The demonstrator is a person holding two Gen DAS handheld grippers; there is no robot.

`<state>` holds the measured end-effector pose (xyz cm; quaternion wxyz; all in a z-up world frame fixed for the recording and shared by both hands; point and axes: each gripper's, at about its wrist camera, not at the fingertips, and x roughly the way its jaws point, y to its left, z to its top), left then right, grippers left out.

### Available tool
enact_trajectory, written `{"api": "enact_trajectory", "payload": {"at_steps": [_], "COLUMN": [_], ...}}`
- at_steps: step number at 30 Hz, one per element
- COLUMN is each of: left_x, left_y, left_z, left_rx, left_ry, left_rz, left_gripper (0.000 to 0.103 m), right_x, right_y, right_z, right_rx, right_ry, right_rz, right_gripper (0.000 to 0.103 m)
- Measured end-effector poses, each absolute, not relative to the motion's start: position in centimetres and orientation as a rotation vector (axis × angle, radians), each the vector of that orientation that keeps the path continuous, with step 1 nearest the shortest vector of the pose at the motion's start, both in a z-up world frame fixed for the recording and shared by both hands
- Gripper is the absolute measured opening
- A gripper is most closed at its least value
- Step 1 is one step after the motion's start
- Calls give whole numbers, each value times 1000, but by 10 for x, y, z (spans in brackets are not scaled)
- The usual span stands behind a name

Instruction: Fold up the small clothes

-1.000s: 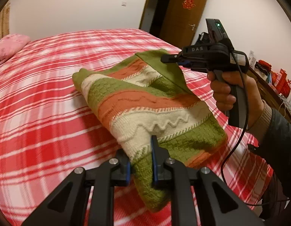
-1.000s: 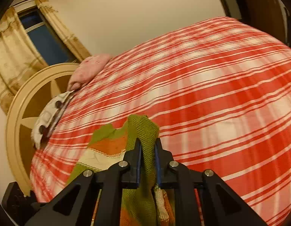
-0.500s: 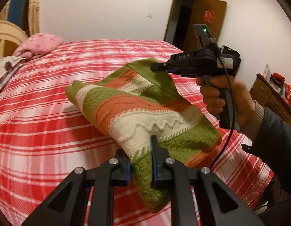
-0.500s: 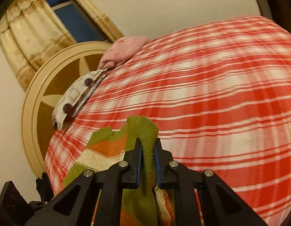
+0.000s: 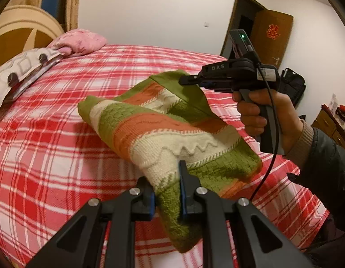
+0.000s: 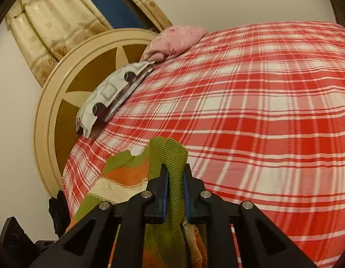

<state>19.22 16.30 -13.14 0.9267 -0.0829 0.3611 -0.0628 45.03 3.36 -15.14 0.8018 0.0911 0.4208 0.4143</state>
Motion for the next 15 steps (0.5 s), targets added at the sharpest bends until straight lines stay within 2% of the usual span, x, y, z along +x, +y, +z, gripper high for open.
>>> {"api": "enact_trajectory", "payload": {"at_steps": [6,15], "left_x": [189,183], "left_y": [173,178], "left_z": [-145,-158], "left_rx": [-198,-219], "left_ry": [776,794], "left_rz": [-107,-97], "left_gripper": [17,17], "right_x": [455,459], "right_y": [62,69], "right_z": [-180,-190], "right_rx": [176,134], "right_ry": [964,977], "right_rz": [890,869], "right_gripper": [11,11]}}
